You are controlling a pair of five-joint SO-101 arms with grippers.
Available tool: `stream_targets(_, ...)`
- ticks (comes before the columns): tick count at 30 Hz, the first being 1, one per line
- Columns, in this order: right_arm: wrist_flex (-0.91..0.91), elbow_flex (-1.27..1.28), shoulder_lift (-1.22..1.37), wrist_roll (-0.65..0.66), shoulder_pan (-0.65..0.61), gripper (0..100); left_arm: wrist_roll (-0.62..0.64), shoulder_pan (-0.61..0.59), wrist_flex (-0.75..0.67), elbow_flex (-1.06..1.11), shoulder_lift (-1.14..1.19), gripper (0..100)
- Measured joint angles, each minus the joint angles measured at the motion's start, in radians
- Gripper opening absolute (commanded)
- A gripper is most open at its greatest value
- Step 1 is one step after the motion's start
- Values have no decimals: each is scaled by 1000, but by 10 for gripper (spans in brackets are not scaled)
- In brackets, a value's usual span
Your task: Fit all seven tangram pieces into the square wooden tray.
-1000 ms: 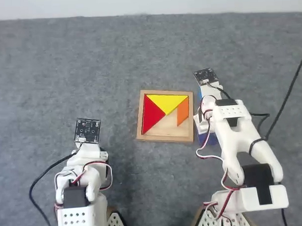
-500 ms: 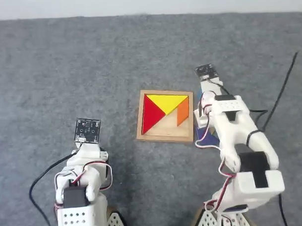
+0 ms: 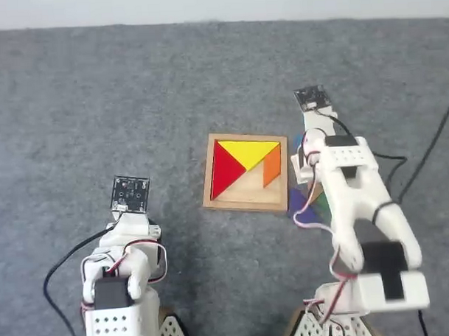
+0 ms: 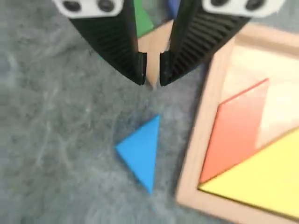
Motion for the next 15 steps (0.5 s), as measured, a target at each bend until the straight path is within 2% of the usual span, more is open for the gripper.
stream_targets(5,49,127,-133,-26,-20,228,0,0,0,0,0,21)
stream_targets(10,49,158,-141,-32,-21,204,0,-2,0,0,0,21)
stream_targets(15,14,143,-31,-32,-21,202,0,0,0,0,0,21)
